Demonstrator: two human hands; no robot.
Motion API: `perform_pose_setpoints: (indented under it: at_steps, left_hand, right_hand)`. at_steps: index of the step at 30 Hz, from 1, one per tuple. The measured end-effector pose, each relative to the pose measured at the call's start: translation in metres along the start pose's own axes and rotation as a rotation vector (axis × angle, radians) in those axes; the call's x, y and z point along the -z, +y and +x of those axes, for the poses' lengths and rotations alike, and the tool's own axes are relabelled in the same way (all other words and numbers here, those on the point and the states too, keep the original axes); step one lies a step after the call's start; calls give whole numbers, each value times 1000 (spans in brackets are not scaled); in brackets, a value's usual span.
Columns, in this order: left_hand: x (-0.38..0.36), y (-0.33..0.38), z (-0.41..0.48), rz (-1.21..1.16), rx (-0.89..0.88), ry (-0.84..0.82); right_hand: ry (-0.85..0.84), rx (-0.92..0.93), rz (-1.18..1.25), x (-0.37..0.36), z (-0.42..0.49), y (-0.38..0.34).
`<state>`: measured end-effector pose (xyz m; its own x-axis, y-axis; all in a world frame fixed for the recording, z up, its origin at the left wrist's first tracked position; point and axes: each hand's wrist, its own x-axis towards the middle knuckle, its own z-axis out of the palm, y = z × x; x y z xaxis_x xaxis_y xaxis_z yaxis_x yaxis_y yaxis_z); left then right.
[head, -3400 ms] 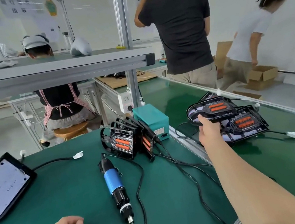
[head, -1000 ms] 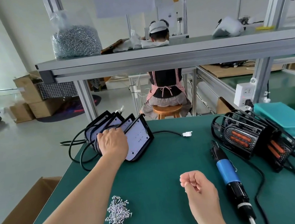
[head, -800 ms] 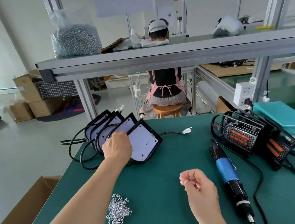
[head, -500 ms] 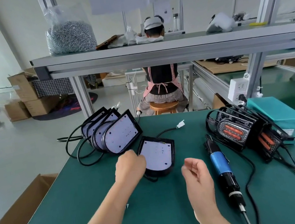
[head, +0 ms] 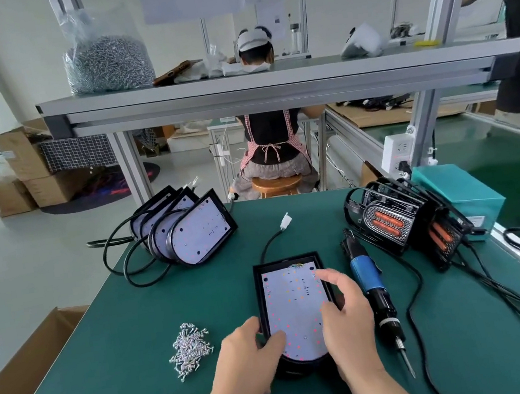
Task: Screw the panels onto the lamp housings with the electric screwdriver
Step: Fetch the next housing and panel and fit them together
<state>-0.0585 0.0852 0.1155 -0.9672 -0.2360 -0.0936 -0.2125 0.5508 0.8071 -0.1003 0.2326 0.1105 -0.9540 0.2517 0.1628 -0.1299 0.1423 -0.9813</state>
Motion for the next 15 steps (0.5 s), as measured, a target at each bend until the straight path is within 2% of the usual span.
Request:
perform_pose_setpoints:
  at_steps: [3, 6, 10, 12, 15]
  left_hand:
    - [4, -5, 10, 16, -20, 81]
    - [4, -2, 24, -124, -11, 187]
    - [-4, -1, 44, -76, -55, 176]
    - [-6, -5, 48, -81, -63, 171]
    - [-4, -9, 45, -240, -46, 119]
  right_hand:
    - [-24, 42, -42, 7, -12, -1]
    - [-58, 136, -89, 6, -22, -4]
    - [-90, 157, -81, 7, -20, -5]
    - [-30, 69, 4, 16, -2, -6]
    - [207, -58, 213, 44, 45, -15]
